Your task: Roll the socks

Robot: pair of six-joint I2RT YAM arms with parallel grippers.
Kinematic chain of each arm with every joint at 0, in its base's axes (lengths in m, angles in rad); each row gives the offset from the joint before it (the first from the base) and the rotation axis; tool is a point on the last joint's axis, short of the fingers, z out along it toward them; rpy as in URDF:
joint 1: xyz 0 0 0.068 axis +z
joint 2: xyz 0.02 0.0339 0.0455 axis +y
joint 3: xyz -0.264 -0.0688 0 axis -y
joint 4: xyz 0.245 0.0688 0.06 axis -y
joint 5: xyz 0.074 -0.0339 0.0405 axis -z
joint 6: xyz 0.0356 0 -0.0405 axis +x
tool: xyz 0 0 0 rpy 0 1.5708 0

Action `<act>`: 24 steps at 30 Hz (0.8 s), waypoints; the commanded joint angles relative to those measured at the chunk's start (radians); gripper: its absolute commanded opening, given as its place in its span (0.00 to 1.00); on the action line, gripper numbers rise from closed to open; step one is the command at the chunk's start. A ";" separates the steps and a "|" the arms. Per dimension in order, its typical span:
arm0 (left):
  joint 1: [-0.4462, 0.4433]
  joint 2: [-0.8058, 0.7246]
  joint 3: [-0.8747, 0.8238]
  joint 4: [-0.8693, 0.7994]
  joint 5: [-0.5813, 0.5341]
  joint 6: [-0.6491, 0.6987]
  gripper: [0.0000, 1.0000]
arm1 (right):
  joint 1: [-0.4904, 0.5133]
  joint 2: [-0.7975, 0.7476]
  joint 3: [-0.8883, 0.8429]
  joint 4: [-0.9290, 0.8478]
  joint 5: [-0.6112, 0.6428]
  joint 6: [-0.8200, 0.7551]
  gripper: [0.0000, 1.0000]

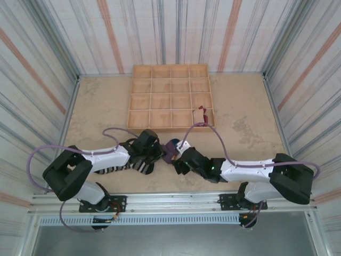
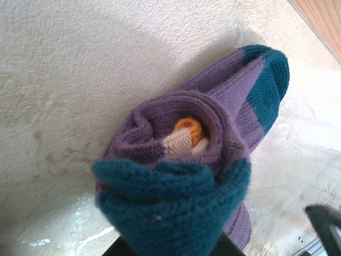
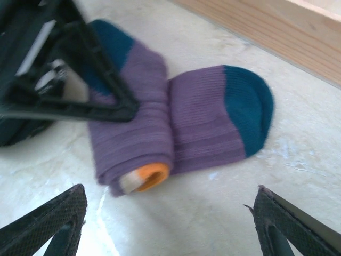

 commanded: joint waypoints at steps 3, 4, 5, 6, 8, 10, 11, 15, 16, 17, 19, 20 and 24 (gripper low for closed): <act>-0.006 0.001 0.023 -0.094 0.011 -0.005 0.00 | 0.100 0.081 0.002 0.144 0.170 -0.154 0.80; -0.006 0.004 0.024 -0.095 0.015 -0.005 0.00 | 0.109 0.103 0.011 0.160 0.178 -0.167 0.80; -0.006 0.008 0.025 -0.094 0.018 -0.006 0.00 | 0.116 0.131 0.023 0.175 0.184 -0.179 0.79; -0.006 0.008 0.025 -0.092 0.021 -0.008 0.00 | 0.118 0.158 0.035 0.190 0.180 -0.192 0.79; -0.006 0.011 0.020 -0.083 0.029 -0.010 0.00 | 0.118 0.207 0.057 0.215 0.170 -0.209 0.77; -0.006 0.009 0.018 -0.077 0.032 -0.013 0.00 | 0.117 0.256 0.075 0.238 0.177 -0.227 0.75; -0.006 0.009 0.018 -0.078 0.034 -0.013 0.00 | 0.115 0.278 0.084 0.246 0.177 -0.232 0.74; -0.006 0.006 0.015 -0.079 0.037 -0.013 0.00 | 0.105 0.331 0.098 0.275 0.182 -0.236 0.72; -0.006 0.006 0.014 -0.080 0.038 -0.013 0.00 | 0.100 0.340 0.097 0.281 0.181 -0.237 0.71; -0.006 0.004 0.014 -0.080 0.038 -0.013 0.00 | 0.094 0.350 0.098 0.285 0.179 -0.234 0.69; -0.006 0.002 0.012 -0.080 0.039 -0.014 0.00 | 0.084 0.370 0.097 0.288 0.179 -0.233 0.66; -0.006 0.000 0.010 -0.081 0.040 -0.014 0.00 | 0.079 0.380 0.100 0.290 0.177 -0.233 0.64; -0.001 -0.001 0.009 -0.079 0.045 -0.019 0.00 | 0.058 0.417 0.091 0.288 0.164 -0.210 0.54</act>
